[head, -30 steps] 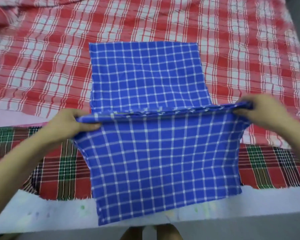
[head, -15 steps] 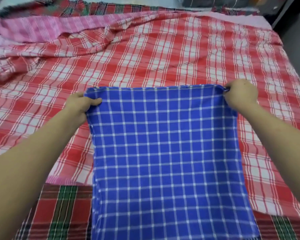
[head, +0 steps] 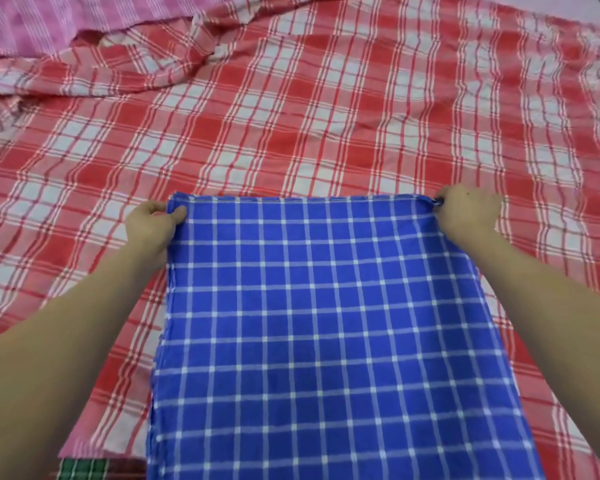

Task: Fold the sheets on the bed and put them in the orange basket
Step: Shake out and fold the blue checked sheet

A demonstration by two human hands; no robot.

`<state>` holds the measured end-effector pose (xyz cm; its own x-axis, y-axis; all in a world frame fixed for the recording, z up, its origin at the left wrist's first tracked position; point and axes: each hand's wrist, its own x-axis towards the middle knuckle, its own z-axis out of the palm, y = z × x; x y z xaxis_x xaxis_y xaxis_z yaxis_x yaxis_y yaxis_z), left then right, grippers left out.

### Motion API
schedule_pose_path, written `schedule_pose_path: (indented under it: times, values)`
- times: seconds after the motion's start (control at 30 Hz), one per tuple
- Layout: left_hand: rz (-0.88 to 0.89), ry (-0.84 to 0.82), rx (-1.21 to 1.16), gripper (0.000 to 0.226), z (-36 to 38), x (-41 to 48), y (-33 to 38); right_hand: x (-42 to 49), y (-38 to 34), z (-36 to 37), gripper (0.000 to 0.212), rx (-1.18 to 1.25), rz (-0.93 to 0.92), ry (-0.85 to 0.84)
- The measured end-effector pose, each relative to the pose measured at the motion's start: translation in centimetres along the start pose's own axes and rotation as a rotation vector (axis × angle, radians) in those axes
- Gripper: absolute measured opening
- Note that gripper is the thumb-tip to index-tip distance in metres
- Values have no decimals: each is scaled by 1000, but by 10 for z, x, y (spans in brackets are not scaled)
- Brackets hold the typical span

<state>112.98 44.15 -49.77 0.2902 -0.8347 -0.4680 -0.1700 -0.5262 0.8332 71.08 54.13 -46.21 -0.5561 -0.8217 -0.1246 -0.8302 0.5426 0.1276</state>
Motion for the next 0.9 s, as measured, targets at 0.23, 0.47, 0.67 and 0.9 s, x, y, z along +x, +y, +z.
schedule_pose_path:
  times: [0.23,0.47,0.67,0.9]
  values:
    - [524,157,575,25,-19,-66,-19,-83,28,8,39,99,-346,345]
    - [1031,-693,982,8,-47,-288,-143,-324,79,50,44,147,-840,0]
    - [946,-766,1446,72,-99,-364,-220,-397,142,91,55,-76,-800,-239]
    - [948,-707,1329,57,-132,-329,-205,-377,175,86,79,-19,-755,-194]
